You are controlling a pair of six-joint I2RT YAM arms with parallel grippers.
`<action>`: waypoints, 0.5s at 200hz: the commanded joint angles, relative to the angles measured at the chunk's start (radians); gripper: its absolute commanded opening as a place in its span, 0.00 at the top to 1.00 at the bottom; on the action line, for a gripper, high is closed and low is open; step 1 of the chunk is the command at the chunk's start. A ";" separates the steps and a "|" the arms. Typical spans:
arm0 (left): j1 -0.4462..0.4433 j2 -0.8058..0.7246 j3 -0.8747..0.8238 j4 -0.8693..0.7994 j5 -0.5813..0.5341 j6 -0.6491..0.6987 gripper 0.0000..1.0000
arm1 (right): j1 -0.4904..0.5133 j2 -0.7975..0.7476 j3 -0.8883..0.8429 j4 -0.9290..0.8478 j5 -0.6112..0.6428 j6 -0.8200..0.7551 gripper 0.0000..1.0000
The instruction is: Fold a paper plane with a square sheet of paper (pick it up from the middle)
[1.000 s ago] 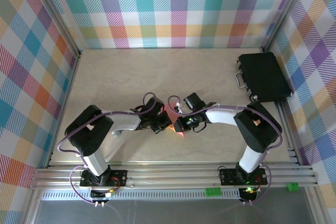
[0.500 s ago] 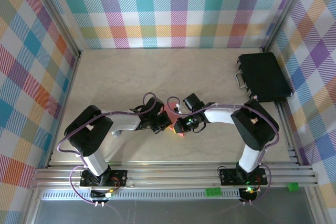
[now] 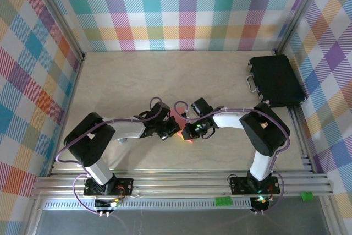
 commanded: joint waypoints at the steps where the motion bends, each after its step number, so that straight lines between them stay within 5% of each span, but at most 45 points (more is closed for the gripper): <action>1: -0.009 0.028 -0.008 0.037 0.022 0.002 0.95 | 0.000 0.022 0.016 -0.022 0.004 -0.010 0.93; 100: -0.005 0.027 -0.029 -0.121 -0.140 0.004 1.00 | -0.001 -0.047 0.038 -0.074 0.015 -0.026 0.91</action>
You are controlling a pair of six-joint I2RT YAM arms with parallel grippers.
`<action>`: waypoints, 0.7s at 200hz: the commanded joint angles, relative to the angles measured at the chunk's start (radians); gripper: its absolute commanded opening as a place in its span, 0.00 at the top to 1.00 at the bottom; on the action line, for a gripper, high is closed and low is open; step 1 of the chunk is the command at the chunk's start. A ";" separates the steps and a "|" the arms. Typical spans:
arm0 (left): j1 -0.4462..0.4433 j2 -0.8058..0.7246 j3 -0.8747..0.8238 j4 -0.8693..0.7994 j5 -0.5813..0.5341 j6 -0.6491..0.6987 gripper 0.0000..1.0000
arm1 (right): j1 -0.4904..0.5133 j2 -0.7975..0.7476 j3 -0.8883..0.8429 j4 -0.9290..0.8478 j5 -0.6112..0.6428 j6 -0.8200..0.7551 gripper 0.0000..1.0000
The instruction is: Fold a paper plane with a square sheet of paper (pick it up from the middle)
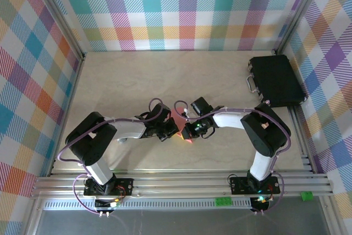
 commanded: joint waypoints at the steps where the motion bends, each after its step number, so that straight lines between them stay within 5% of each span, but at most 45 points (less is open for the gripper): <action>1: -0.001 0.013 -0.024 -0.089 -0.078 0.004 1.00 | -0.001 -0.035 0.025 -0.052 0.013 -0.027 0.91; 140: 0.010 0.047 -0.027 -0.155 -0.118 0.006 1.00 | -0.022 0.015 0.039 -0.175 0.052 -0.108 0.92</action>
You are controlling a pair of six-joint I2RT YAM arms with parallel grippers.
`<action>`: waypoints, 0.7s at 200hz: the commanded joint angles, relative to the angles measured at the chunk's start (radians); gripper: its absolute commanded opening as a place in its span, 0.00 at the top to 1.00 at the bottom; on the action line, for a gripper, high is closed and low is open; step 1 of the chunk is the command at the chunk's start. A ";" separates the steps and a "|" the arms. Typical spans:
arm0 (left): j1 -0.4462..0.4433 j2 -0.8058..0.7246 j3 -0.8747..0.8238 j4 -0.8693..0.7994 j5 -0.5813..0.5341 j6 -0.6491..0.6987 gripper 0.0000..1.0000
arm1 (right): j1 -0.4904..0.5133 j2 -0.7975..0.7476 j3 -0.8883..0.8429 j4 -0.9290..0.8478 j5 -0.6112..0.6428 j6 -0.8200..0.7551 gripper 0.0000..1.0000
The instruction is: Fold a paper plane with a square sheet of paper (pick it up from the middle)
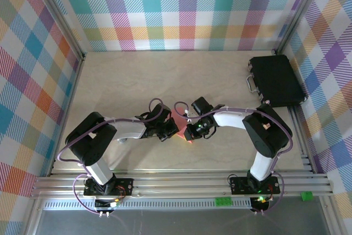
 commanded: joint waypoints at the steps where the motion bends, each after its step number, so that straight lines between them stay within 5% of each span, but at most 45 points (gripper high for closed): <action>1: 0.010 0.049 -0.028 -0.149 -0.108 0.006 1.00 | -0.009 0.029 0.021 -0.063 0.013 -0.047 0.92; 140: 0.029 0.078 -0.035 -0.179 -0.123 0.024 1.00 | -0.029 0.011 -0.013 -0.150 0.012 -0.028 0.91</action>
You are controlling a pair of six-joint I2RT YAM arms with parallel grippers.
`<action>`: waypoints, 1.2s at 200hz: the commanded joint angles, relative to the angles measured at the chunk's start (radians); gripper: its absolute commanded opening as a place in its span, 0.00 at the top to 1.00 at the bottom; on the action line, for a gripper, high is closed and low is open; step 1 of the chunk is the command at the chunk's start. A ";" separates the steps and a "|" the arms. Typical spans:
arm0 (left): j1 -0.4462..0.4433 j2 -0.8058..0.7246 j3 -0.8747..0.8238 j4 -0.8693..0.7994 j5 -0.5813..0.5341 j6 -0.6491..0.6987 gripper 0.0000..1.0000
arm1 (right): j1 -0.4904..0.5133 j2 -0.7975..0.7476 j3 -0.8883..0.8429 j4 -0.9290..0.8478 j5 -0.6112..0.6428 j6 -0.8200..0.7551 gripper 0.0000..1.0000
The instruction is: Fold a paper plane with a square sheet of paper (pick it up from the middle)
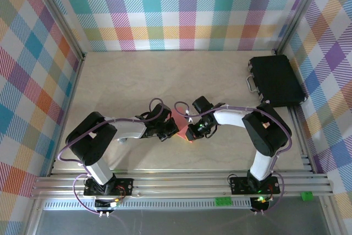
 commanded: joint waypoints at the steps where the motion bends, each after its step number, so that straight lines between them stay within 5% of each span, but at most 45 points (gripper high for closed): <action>1: 0.027 0.073 -0.040 -0.175 -0.123 0.012 1.00 | -0.008 -0.002 -0.033 -0.083 0.007 0.032 0.91; 115: 0.034 0.073 -0.024 -0.136 -0.091 0.027 1.00 | -0.009 -0.215 -0.095 -0.023 0.109 0.190 0.93; 165: 0.034 0.060 -0.013 -0.109 -0.073 0.042 1.00 | -0.001 -0.147 -0.050 0.095 0.015 0.244 0.91; 240: 0.034 0.025 0.013 -0.042 -0.012 0.095 0.99 | 0.000 -0.019 -0.009 0.075 0.044 0.254 0.94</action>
